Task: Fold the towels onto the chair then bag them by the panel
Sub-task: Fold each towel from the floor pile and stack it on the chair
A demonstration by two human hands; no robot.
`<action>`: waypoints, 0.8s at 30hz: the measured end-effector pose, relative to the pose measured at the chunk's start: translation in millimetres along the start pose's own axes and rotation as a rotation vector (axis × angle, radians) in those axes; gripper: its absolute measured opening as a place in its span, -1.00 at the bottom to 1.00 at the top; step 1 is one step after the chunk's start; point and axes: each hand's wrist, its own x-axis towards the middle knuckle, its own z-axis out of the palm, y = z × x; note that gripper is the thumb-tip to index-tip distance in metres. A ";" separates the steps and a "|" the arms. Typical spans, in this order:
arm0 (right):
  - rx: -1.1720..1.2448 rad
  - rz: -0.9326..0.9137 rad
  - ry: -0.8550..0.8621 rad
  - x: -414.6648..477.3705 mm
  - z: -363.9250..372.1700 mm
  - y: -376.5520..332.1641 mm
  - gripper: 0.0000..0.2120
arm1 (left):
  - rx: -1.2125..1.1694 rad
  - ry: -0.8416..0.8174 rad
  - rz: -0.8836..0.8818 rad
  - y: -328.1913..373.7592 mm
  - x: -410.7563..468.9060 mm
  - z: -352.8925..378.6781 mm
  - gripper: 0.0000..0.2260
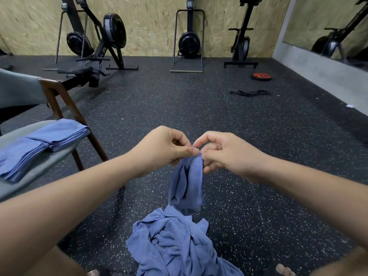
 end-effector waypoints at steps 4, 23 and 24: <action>0.005 -0.018 -0.003 -0.2 -2.2 2.4 -0.69 | 0.073 0.041 0.042 0.9 -0.5 1.7 -0.91; -0.395 -0.217 0.267 8.3 -33.2 4.8 -0.91 | 0.446 0.059 0.334 1.1 -8.2 -9.5 -0.76; -0.379 -0.220 0.270 8.6 -35.8 4.6 -0.91 | 0.462 0.062 0.351 0.9 -7.8 -11.9 -0.76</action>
